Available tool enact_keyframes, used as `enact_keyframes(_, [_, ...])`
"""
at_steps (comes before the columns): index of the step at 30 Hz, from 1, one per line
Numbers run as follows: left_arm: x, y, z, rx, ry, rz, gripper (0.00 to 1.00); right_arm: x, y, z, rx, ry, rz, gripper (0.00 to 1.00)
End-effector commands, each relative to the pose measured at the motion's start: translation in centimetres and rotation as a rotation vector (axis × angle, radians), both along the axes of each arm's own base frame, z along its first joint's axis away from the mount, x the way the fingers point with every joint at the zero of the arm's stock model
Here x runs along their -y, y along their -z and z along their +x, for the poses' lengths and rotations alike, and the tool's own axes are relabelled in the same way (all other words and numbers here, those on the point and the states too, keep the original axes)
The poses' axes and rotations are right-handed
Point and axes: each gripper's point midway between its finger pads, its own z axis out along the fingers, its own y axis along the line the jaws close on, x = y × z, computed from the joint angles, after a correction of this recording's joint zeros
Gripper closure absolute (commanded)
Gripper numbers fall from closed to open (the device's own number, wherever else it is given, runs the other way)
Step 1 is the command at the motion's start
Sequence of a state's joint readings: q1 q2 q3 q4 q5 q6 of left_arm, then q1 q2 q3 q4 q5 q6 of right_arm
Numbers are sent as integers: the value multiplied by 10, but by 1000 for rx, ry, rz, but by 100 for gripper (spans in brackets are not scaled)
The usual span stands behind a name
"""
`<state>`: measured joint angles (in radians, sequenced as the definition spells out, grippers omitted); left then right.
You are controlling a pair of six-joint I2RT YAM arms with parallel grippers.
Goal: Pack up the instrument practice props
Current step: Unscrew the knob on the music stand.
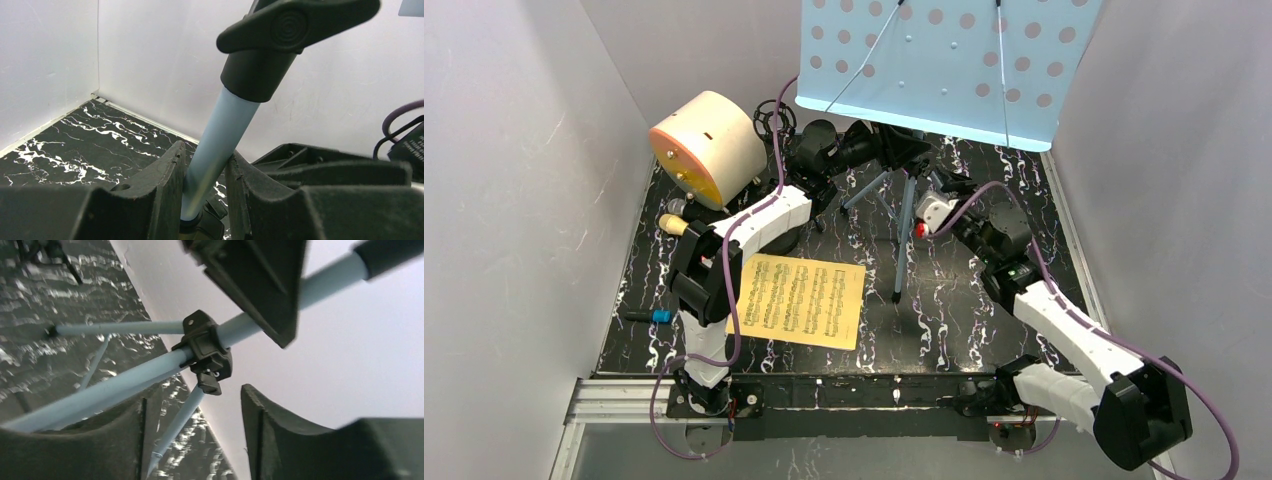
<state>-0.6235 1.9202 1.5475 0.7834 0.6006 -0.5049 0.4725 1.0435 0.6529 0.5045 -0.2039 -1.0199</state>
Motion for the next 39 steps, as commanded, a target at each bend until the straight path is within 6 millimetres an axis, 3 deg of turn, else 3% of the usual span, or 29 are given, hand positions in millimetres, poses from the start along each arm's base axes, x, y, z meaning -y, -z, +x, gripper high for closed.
enact_keyframes(1, [-7, 14, 0, -106, -29, 53, 100, 4, -21, -9, -283, 24, 498, 29])
enact_keyframes(7, [-8, 11, -1, -98, -30, 52, 100, 12, -12, -8, -624, 34, 854, 19])
enact_keyframes(16, [-7, 11, -1, -106, -27, 53, 100, -1, -29, -7, -1061, -134, 1296, 16])
enact_keyframes(21, [-8, 8, -2, -92, -23, 52, 100, -3, -35, 3, -1139, -156, 1434, 18])
enact_keyframes(26, [-6, 0, -4, -61, -6, 49, 100, 3, -37, 14, -1180, -131, 1527, 27])
enact_keyframes(39, [-5, -13, -4, -23, -2, 36, 100, 8, -34, 25, -1263, -133, 1596, 49])
